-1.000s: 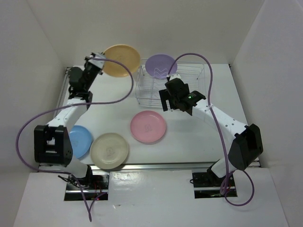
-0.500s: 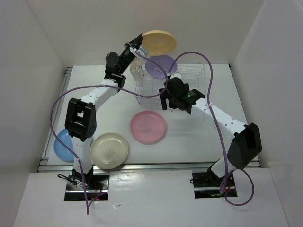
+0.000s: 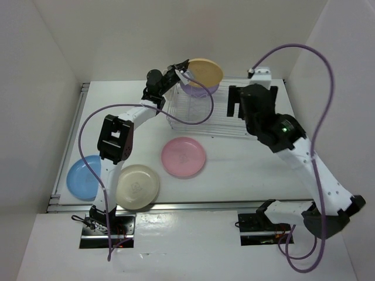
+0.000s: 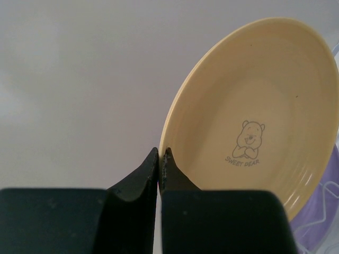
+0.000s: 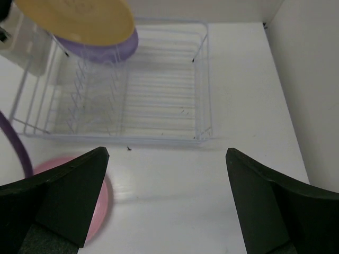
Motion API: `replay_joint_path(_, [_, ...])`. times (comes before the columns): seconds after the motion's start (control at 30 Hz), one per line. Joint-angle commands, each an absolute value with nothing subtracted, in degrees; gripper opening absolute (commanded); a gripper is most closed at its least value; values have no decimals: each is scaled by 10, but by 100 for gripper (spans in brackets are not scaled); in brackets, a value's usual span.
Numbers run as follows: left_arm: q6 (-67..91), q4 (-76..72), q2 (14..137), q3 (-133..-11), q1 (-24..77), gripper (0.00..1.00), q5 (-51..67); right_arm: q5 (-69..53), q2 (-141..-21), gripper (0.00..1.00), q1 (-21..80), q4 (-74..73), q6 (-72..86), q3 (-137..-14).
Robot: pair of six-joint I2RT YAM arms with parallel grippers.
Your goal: Load the plates into the dish rack
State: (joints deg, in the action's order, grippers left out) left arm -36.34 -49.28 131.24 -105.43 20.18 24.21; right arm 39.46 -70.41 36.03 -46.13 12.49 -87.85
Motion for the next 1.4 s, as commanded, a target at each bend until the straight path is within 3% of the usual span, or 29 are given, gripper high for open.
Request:
replay_joint_path(0.0, [-382, -533, 1317, -1110, 203, 0, 272, 437, -691, 100, 365, -462, 110, -894])
replay_joint_path(1.0, [-410, -519, 1379, -1042, 192, 1, 255, 439, -749, 100, 365, -416, 76, -866])
replay_joint_path(1.07, [-403, -514, 1379, -1027, 192, 16, 255, 439, -749, 100, 365, -410, 71, -861])
replay_joint_path(1.1, [-403, -514, 1379, -1021, 198, 33, 255, 439, -749, 100, 365, -410, 71, -860])
replay_joint_path(1.17, [-382, -509, 1374, -1009, 198, 53, 255, 439, -749, 100, 365, -404, 71, -855])
replay_joint_path(1.23, [-368, -509, 1368, -1009, 203, 67, 255, 439, -749, 100, 365, -398, 66, -850])
replay_joint_path(1.37, [-368, -502, 1354, -996, 208, 74, 244, 439, -743, 100, 365, -388, 66, -845])
